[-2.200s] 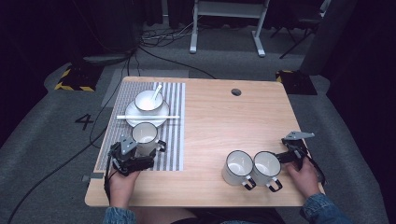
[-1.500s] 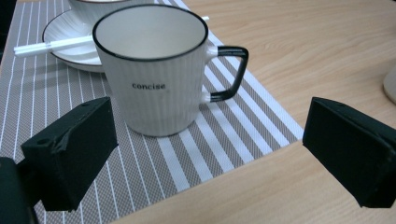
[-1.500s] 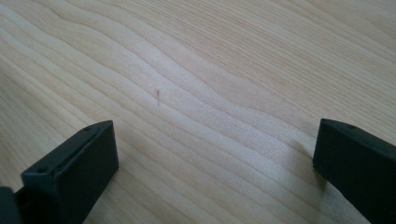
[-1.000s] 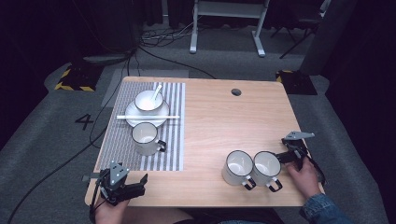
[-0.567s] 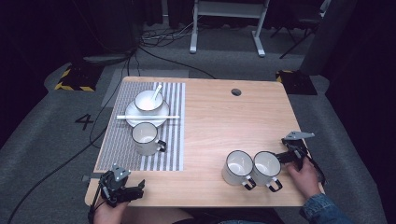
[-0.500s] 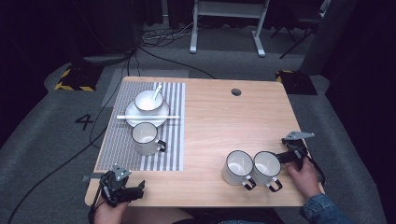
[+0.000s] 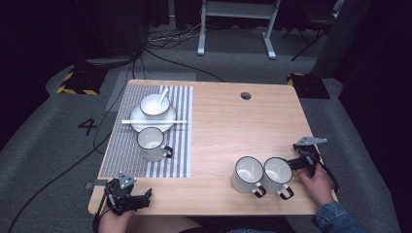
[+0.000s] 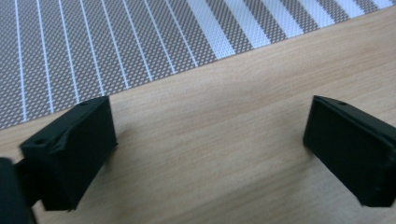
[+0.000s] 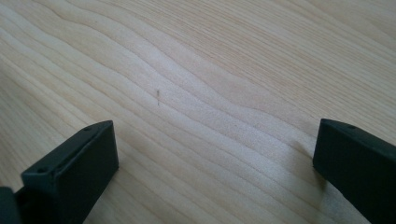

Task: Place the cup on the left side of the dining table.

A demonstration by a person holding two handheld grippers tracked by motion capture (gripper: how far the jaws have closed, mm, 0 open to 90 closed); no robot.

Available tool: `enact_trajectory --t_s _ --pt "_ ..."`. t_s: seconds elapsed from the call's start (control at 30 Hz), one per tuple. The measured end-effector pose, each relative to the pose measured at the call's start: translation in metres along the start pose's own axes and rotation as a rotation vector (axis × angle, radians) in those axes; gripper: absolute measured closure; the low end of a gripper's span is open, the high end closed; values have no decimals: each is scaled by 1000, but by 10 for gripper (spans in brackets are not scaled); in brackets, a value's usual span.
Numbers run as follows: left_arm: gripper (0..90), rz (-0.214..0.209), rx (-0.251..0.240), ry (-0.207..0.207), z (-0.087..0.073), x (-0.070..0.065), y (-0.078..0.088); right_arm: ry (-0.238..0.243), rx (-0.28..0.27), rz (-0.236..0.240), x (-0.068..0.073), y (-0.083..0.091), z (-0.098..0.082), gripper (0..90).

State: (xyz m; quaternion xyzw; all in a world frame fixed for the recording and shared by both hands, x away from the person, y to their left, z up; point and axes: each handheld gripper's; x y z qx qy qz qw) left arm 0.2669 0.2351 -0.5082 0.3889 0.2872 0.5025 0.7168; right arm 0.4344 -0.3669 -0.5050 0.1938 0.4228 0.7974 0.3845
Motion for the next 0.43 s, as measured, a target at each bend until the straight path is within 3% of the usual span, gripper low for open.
enact_trajectory --t_s 0.07,0.1,0.13,0.17,0.43 --pt "0 -5 -24 4 -2 0 -1 0 0 0 0 0 0 2" --pt "1 -10 -66 -6 -6 0 -4 0 0 0 0 0 0 2" --pt "1 -10 -66 -6 -6 0 -4 0 0 0 0 0 0 2" --pt "1 -22 -109 -16 -9 -1 -6 0 0 0 0 0 0 2" --pt "2 -18 -118 -18 -9 0 -7 0 0 0 0 0 0 2"
Point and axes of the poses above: each handheld gripper's, and its own axes: y roughly backward along the jaws, z roughly out of its top, x roughly to its left, and after that the axes turned 11 degrees about x, right-handed
